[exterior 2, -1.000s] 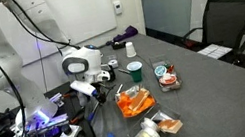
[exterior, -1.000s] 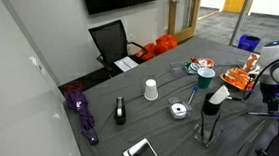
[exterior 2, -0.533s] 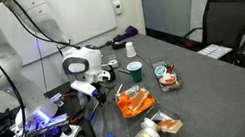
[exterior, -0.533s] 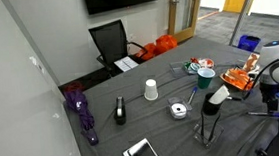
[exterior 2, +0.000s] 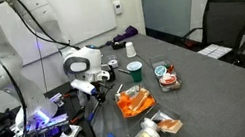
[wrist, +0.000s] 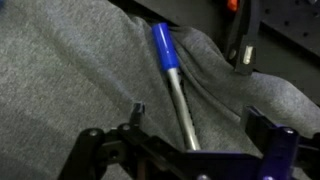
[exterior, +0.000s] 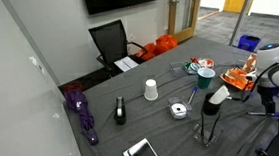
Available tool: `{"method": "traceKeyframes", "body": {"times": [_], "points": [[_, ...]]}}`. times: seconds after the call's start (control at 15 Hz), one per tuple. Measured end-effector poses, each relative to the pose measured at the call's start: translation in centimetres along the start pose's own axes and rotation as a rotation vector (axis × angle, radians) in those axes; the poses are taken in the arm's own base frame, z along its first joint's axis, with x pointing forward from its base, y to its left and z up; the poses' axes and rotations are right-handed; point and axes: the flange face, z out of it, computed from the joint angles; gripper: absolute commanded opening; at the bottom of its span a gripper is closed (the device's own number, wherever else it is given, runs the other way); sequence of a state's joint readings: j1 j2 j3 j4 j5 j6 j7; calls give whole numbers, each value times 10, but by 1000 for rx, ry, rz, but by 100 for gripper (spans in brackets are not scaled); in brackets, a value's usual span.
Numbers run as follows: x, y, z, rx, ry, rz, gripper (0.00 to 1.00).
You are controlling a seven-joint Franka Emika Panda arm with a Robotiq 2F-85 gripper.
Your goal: Put the marker into the cup
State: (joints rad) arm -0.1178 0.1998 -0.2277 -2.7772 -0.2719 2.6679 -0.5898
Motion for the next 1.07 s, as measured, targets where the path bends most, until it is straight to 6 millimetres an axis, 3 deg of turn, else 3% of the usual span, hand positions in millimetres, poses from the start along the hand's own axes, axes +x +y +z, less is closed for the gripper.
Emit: {"method": "traceKeyframes", "body": {"times": [0.33, 0.47, 0.8, 0.87, 0.93, 1.07], "points": [[3, -3, 8, -14, -38, 63, 100], [4, -3, 10, -12, -44, 77, 93], [8, -2, 15, -19, -60, 101, 93], [9, -1, 17, -21, -64, 105, 90], [10, -1, 17, -23, -66, 109, 72], [11, 1, 19, -26, -69, 116, 56]]}}
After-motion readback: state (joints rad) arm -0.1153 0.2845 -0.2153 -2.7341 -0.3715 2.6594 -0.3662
